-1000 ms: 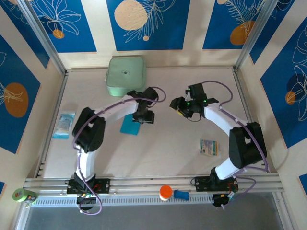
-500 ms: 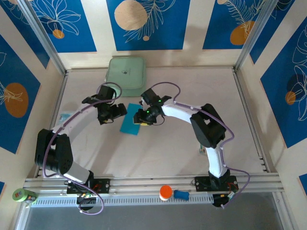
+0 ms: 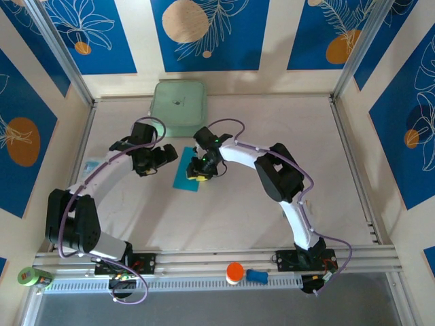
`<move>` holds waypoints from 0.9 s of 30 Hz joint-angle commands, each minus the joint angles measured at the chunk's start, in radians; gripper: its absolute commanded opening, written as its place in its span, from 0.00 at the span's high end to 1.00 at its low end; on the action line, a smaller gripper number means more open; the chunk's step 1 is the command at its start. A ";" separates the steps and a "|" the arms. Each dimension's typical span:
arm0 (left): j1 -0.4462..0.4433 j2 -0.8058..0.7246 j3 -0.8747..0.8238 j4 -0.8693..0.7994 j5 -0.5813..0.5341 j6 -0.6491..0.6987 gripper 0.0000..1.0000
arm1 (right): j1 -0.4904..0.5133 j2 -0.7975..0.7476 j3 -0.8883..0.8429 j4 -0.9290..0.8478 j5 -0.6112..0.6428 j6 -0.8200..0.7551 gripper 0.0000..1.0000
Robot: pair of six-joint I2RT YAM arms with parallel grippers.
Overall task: Fold a paper plane with a square sheet of paper (pick it up from the middle)
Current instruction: Move the paper to the center of the table.
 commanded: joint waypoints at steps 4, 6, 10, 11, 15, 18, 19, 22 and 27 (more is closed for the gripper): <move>0.010 0.034 0.004 0.029 0.095 0.045 0.01 | -0.053 -0.069 -0.146 -0.148 0.017 -0.153 0.64; 0.010 0.033 -0.010 0.064 0.146 0.048 0.01 | -0.076 -0.100 -0.188 -0.173 0.001 -0.202 0.67; 0.009 0.036 -0.036 0.123 0.237 0.022 0.01 | -0.100 -0.187 -0.224 -0.155 -0.056 -0.248 0.67; 0.008 0.037 -0.045 0.135 0.257 0.007 0.01 | -0.100 -0.217 -0.226 -0.141 -0.052 -0.247 0.66; 0.001 0.032 -0.094 0.189 0.334 -0.052 0.02 | -0.110 -0.294 -0.234 -0.076 0.039 -0.124 0.65; -0.012 0.019 -0.139 0.213 0.367 -0.091 0.03 | -0.117 -0.313 -0.268 -0.028 0.109 0.007 0.65; -0.017 0.015 -0.152 0.217 0.373 -0.099 0.04 | -0.119 -0.311 -0.278 -0.012 0.110 0.033 0.64; -0.039 0.006 -0.186 0.228 0.382 -0.121 0.05 | -0.117 -0.276 -0.274 0.017 0.094 0.077 0.64; -0.096 0.019 -0.226 0.265 0.432 -0.139 0.11 | -0.117 -0.201 -0.235 0.001 0.073 0.086 0.65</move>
